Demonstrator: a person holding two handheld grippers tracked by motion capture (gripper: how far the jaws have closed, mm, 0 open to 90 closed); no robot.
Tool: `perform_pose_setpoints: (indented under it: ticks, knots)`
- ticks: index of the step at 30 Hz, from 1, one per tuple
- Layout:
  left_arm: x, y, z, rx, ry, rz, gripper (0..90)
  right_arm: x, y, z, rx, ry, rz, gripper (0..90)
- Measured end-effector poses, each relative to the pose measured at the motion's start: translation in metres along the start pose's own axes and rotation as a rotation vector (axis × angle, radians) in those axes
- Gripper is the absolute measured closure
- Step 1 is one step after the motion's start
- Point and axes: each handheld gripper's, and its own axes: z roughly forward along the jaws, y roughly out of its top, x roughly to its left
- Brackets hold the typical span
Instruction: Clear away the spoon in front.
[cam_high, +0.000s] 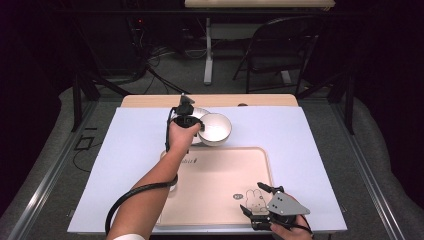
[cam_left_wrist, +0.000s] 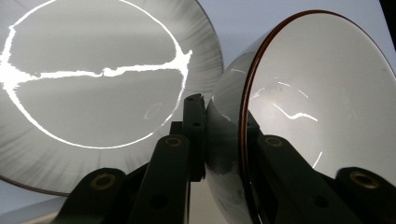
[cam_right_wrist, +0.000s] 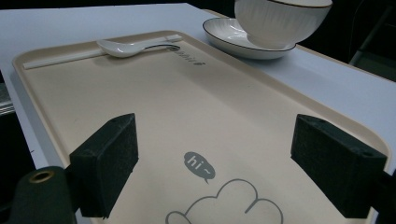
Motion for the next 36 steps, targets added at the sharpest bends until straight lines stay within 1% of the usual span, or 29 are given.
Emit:
perform_pose_setpoints:
  ticks: [3,10,16,26,31,36]
  knots:
    - [-0.008,-0.002,0.003,0.004,-0.017,0.013,80.5,0.0,0.0,0.002,0.001,0.006,-0.007,14.2]
    - [-0.027,-0.004,0.013,0.021,-0.03,0.045,80.5,0.0,0.001,0.002,-0.005,0.009,-0.005,14.2]
    - [-0.043,-0.004,0.021,0.029,-0.04,0.058,80.5,0.0,0.001,0.002,-0.004,0.009,-0.007,14.2]
    - [-0.069,-0.009,0.037,0.052,-0.073,0.084,80.5,-0.001,0.001,0.001,-0.008,0.009,-0.004,14.2]
    - [-0.078,-0.012,0.043,0.07,-0.084,0.101,80.5,-0.001,0.001,0.001,-0.007,0.01,-0.006,14.2]
    - [-0.084,-0.016,0.05,0.081,-0.094,0.103,80.5,0.0,0.001,0.002,-0.007,0.01,-0.002,14.2]
